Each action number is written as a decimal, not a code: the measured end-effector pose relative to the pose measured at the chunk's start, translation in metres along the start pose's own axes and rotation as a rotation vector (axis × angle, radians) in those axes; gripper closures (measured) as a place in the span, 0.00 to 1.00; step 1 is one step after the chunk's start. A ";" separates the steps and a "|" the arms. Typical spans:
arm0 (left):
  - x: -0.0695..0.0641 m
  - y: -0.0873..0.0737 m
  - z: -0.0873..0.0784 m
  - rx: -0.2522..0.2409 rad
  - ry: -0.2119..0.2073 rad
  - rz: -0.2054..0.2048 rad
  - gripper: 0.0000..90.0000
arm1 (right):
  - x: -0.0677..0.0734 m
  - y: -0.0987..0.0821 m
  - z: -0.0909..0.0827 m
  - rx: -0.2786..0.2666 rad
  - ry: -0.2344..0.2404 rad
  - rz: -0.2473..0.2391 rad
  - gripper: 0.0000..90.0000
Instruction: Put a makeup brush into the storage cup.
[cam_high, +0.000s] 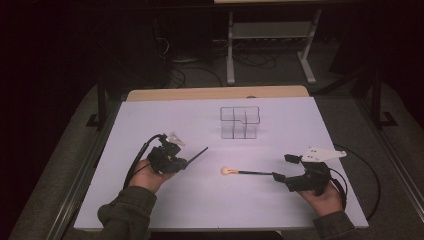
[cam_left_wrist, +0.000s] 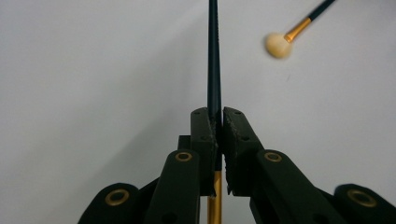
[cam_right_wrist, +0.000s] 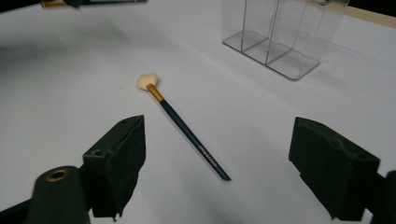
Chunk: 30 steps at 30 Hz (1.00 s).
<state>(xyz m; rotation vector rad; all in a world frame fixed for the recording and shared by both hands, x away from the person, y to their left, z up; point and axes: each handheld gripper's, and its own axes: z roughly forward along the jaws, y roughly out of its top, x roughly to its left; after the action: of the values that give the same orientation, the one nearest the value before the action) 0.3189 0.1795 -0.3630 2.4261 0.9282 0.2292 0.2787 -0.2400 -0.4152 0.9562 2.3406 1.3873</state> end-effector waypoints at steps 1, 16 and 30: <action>0.002 0.000 -0.003 -0.010 0.000 0.000 0.93 | 0.000 0.001 0.000 0.008 -0.009 -0.010 0.19; 0.013 -0.007 -0.012 -0.016 -0.075 0.056 0.93 | 0.002 0.014 0.002 0.041 0.050 -0.022 0.20; 0.017 -0.011 -0.023 -0.038 -0.120 0.103 0.93 | 0.008 0.051 -0.002 0.065 0.070 -0.097 0.21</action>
<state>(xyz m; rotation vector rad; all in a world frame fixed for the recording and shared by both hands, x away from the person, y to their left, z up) 0.3178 0.2076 -0.3499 2.4257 0.7414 0.1347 0.2924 -0.2193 -0.3701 0.8121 2.4621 1.3357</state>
